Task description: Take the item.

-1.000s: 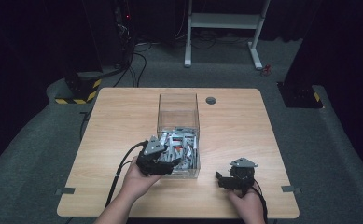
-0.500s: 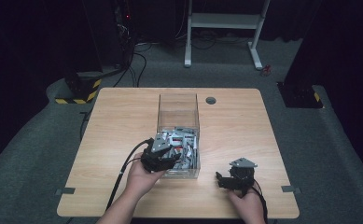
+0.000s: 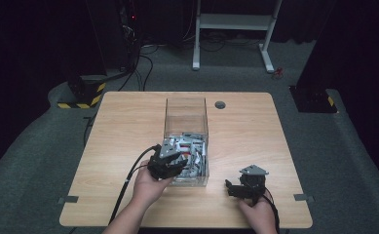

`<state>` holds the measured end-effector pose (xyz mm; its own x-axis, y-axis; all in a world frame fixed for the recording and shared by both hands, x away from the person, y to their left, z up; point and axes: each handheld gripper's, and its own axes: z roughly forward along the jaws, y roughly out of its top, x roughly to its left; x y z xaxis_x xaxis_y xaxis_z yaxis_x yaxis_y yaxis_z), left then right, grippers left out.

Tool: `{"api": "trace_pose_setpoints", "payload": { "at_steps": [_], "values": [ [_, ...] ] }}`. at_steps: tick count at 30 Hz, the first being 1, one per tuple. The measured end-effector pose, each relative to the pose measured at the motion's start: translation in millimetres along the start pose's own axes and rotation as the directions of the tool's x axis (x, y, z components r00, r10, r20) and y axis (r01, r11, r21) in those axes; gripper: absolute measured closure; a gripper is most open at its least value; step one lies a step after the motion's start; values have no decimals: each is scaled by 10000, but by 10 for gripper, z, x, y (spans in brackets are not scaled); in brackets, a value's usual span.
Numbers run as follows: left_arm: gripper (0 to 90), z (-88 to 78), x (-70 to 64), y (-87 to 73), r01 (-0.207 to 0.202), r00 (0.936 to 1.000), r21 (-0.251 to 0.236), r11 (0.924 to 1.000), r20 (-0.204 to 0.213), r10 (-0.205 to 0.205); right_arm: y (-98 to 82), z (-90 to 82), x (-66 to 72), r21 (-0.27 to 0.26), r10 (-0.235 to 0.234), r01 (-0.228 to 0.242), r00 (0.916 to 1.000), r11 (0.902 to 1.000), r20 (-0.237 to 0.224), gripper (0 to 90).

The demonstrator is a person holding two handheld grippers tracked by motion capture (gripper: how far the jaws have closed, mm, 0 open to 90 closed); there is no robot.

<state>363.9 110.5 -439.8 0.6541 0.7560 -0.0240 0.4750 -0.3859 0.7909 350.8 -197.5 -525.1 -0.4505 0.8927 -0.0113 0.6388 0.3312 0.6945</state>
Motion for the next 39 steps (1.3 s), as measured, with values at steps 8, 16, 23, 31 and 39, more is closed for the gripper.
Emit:
{"api": "trace_pose_setpoints", "payload": {
  "at_steps": [8, 16, 23, 31, 39],
  "values": [
    [634, 4, -4, -11, -92, 9999, 95, 9999, 77, 91, 0, 0, 0, -2, -4, 4, 10000, 10000, 0, 84],
    [712, 60, -39, -26, -301, 9993, 287, 9991, 221, 295, -1, -1, 0, -3, -20, 20, 10000, 10000, -11, 84],
    [848, 45, -40, -58, -454, 9988, 28, 9990, 175, 453, -1, -1, 0, -3, -17, 17, 10000, 10000, -8, 84],
    [899, -44, -23, -120, -350, 9993, -583, 9977, 99, 356, -1, -1, 1, -5, -8, 8, 10000, 10000, -9, 84],
    [900, -165, 14, -173, -197, 9998, -1220, 9923, -32, 194, -1, -1, 0, -1, -19, 19, 10000, 10000, -9, 84]
  ]
}}
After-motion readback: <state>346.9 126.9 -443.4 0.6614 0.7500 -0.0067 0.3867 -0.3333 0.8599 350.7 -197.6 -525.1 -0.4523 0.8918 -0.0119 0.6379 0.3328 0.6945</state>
